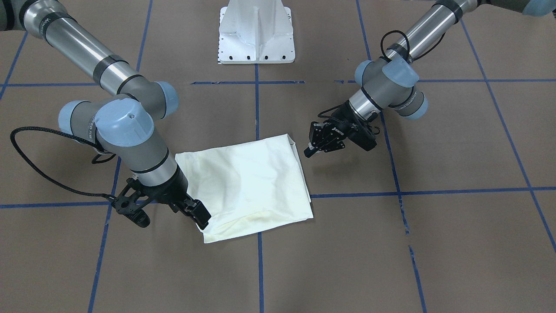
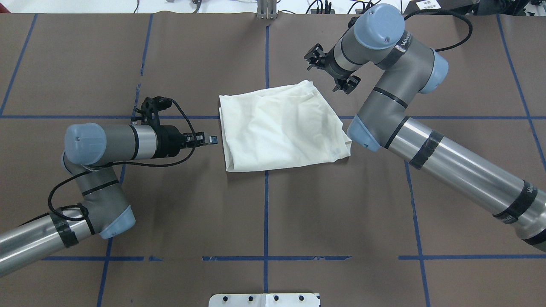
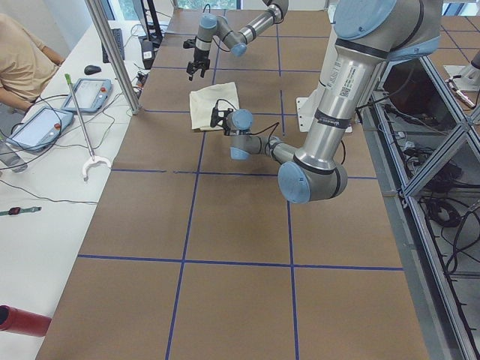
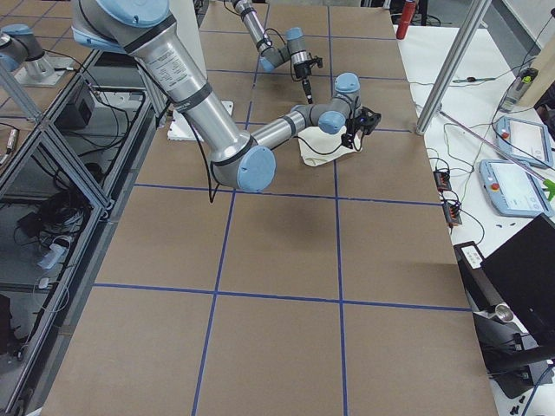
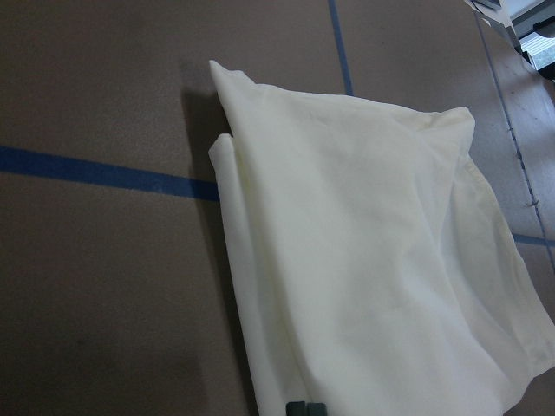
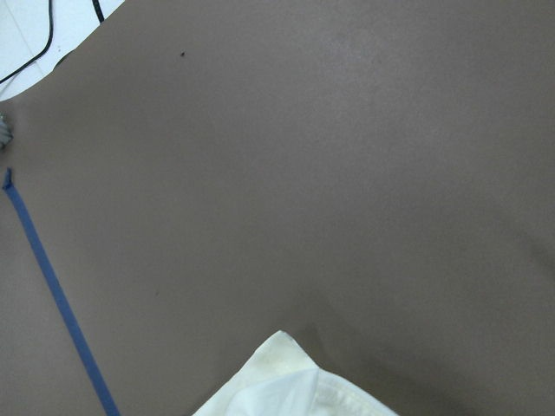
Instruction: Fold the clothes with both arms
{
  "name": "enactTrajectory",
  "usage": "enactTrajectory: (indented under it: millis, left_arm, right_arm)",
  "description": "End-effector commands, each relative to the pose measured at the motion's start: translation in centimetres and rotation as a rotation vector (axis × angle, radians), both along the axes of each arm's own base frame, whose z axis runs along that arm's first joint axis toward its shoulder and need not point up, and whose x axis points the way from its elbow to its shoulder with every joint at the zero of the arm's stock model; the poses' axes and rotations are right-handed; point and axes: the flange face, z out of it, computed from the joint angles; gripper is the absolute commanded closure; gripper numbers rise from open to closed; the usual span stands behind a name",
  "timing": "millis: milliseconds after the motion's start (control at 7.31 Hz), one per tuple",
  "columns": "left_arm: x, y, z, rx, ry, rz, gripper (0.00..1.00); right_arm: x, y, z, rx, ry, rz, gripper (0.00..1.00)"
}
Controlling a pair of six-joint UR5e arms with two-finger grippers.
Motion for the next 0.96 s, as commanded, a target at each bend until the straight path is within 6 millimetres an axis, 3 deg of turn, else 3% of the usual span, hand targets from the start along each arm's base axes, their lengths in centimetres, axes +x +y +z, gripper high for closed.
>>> enactTrajectory:
  millis: [0,137,274,410,547,684,821]
  left_arm:
    - [-6.6,-2.6,3.3,-0.009,-0.039,-0.076,1.0]
    - [-10.5,-3.6,5.3,0.008,-0.073,-0.09,1.0]
    - [-13.7,-2.9,8.3,0.041,-0.13,-0.098,1.0]
    - [-14.9,-1.9,9.8,0.048,-0.154,-0.097,1.0]
    - [-15.0,-1.8,9.9,0.042,-0.157,-0.1,1.0]
    - [-15.1,-1.8,10.3,0.037,-0.162,-0.099,1.0]
    - [-15.0,-1.7,10.4,0.034,-0.166,-0.098,1.0]
  right_arm:
    - [-2.8,2.1,-0.6,0.036,-0.021,-0.037,0.0]
    - [-4.6,3.2,-0.7,0.089,-0.013,-0.005,0.02]
    - [-6.3,3.6,-2.0,0.112,-0.007,0.006,0.06]
    - [-8.5,5.7,-2.5,0.12,-0.012,-0.023,0.17]
    - [-10.0,7.4,-3.5,0.124,-0.028,-0.017,0.27]
    - [-11.7,11.5,-5.1,0.144,-0.062,-0.066,0.27]
    - [-13.7,14.0,-4.7,0.133,-0.063,-0.093,0.96]
